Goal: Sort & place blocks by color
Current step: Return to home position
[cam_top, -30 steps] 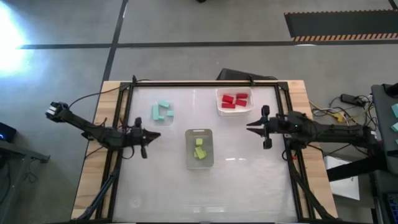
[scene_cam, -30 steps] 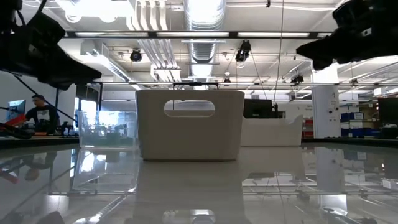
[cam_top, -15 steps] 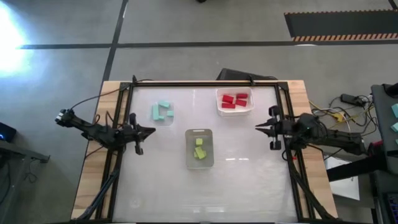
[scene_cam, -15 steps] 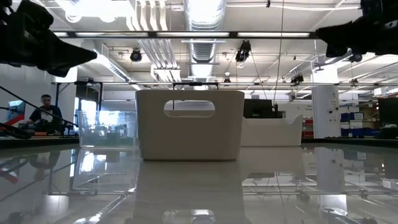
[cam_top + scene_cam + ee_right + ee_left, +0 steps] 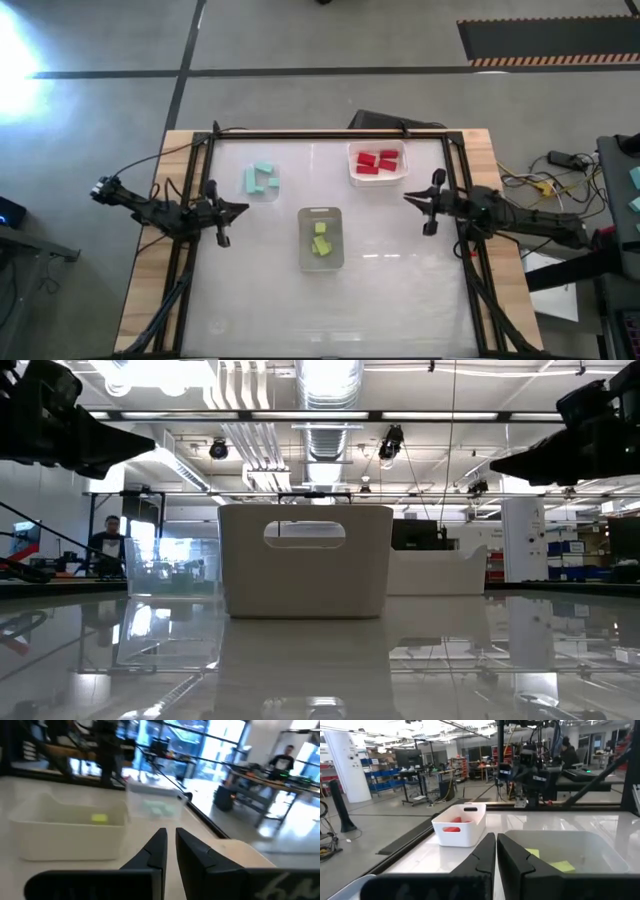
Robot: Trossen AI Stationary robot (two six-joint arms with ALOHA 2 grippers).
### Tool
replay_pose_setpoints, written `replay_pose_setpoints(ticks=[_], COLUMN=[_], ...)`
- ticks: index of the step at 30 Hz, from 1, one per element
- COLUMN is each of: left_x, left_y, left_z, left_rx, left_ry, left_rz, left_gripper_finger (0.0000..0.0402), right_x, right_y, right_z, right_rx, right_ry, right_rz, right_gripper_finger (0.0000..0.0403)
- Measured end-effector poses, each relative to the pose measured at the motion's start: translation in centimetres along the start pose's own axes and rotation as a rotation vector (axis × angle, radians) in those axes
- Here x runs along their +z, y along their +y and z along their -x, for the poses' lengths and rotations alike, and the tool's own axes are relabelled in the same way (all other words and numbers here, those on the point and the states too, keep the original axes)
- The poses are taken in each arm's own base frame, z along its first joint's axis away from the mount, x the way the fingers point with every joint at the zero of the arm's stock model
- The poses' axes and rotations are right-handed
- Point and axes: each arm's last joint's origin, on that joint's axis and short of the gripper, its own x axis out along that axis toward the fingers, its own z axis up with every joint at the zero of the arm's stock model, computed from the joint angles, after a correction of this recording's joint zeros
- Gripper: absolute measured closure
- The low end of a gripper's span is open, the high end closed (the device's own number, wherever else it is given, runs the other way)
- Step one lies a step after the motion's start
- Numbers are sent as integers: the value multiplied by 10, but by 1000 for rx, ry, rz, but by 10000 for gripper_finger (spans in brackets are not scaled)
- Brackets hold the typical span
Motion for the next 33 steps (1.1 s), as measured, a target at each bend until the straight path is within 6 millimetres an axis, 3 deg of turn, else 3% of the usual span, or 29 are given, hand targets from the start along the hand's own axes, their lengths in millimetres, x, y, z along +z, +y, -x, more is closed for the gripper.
replay_pose_setpoints(ticks=[11, 33], left_x=[-2, -9], left_y=[-2, -6], left_z=[-2, -5], left_rx=[-3, -11], left_ry=[25, 86], left_rz=[-22, -75], left_gripper_finger=[401, 401], right_x=[-3, -3], right_y=[0, 0], right_z=[-3, -3], right_rx=[-32, -32], right_ry=[44, 46], right_rz=[-268, -253], right_gripper_finger=[374, 374])
